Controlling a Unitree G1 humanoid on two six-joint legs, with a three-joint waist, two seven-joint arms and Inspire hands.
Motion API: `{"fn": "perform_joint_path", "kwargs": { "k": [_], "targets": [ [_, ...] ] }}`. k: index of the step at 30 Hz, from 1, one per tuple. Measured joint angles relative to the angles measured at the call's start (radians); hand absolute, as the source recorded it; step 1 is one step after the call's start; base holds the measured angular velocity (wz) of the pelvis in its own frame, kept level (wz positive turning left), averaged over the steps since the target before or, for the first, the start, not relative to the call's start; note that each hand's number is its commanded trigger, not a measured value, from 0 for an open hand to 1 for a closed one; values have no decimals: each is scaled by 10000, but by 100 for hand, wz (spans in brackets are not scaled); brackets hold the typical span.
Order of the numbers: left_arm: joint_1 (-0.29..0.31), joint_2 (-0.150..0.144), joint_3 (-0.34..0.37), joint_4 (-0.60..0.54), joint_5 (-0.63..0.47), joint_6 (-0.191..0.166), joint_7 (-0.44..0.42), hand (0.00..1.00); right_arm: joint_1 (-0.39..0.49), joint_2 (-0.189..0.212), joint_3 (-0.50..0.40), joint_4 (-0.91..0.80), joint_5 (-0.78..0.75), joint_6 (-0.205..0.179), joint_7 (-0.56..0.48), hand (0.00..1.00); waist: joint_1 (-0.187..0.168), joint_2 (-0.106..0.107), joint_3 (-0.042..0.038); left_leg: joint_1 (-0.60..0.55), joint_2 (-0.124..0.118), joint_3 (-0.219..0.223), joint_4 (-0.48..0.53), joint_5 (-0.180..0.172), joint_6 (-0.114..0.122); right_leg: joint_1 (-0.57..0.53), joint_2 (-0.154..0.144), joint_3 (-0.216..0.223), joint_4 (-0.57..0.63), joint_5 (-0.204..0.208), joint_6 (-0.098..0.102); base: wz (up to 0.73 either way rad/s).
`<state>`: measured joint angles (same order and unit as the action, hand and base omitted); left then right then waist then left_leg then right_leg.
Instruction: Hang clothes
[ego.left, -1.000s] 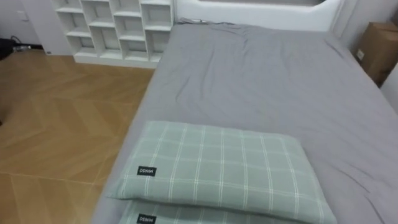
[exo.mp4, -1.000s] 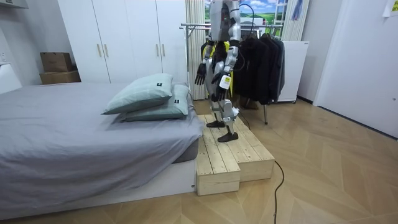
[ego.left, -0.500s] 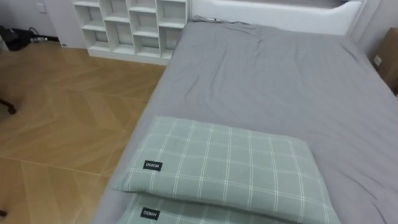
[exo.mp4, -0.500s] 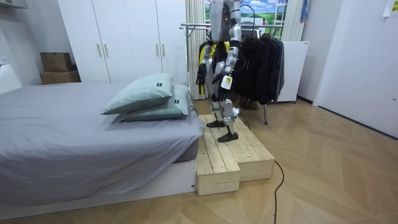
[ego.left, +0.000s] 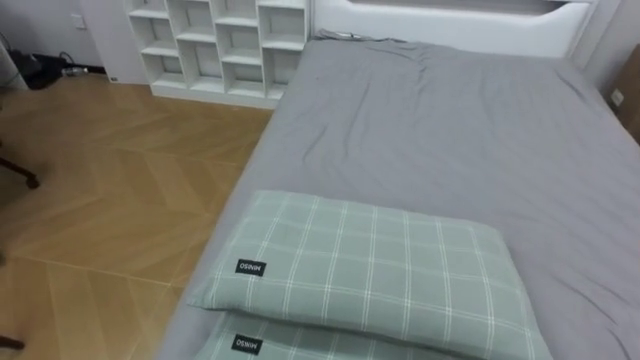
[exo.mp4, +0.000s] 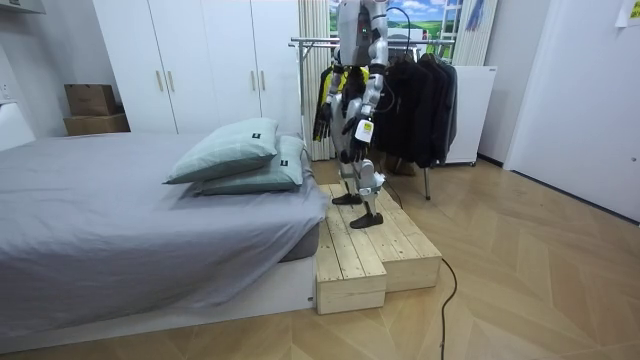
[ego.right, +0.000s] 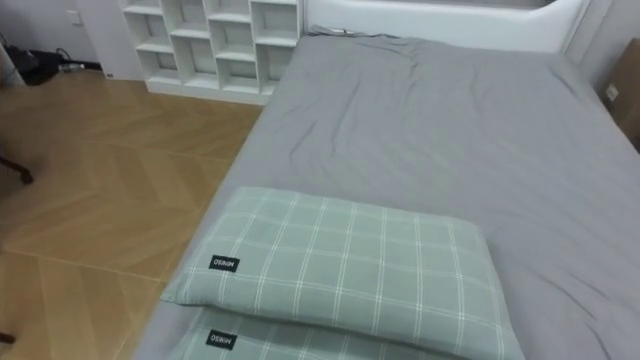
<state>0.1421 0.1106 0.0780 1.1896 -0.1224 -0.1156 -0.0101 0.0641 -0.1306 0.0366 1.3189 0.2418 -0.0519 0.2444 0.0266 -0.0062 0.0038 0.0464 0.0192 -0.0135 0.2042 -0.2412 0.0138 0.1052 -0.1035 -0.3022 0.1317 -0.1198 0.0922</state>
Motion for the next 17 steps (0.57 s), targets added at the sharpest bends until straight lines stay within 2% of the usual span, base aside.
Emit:
{"fn": "perform_joint_path", "kwargs": {
  "k": [6, 17],
  "targets": [
    [-1, 0, -8, -3, -8, 5, 9, 0, 0, 0, 6, -6, 6, 23, 3, 0, -3, -38, 24, 0, 0, 1, 1, 9, -12, -1, 1, -1, 0, 0, 0, 0],
    [-22, 1, -13, 12, -5, 12, 26, 0, -20, 0, 11, 11, -6, 21, 6, 0, -8, -27, 19, 1, 0, -2, -6, 10, -11, -4, 1, 9, 0, 0, 0, 0]
  ]
}}
